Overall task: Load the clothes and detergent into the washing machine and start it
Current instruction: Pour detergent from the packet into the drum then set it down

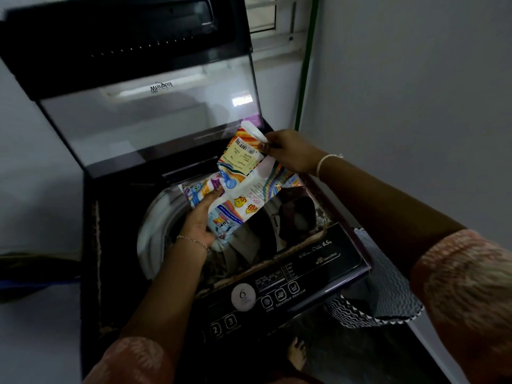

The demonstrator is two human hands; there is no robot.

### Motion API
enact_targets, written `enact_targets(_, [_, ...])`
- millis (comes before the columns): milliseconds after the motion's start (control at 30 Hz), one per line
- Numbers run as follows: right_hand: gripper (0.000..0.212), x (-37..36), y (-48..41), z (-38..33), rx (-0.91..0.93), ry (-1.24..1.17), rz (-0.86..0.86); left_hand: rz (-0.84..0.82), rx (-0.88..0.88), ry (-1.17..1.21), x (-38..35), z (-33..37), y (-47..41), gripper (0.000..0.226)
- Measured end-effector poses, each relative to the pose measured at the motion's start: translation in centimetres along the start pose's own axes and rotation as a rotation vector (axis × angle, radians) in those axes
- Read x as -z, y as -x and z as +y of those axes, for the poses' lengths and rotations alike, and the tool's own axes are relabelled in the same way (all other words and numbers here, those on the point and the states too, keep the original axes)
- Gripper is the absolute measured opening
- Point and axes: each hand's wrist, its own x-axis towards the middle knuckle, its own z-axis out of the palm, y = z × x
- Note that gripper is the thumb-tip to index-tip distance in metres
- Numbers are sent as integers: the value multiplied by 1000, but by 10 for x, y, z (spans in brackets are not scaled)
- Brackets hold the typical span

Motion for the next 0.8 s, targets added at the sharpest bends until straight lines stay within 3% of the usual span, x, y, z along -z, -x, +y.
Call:
enact_targets(100, [33,0,-4,-22,36,90,13,-21,-9,-9,2,2,9,67])
enact_targets(167, [34,-1,-7,-36,33,138,23,-18,-17,15,3,2,15,78])
enact_targets(333, [33,-2,-12,-72,49,197,12,-38,-25,135,16,3,25,51])
enact_targets(467, [32,-9,-12,-102,52,113,1,-57,13,183,22,9,40,73])
enact_targets(800, [29,-21,-6,-146,59,-215,-32,95,-115,169,16,17,81,59])
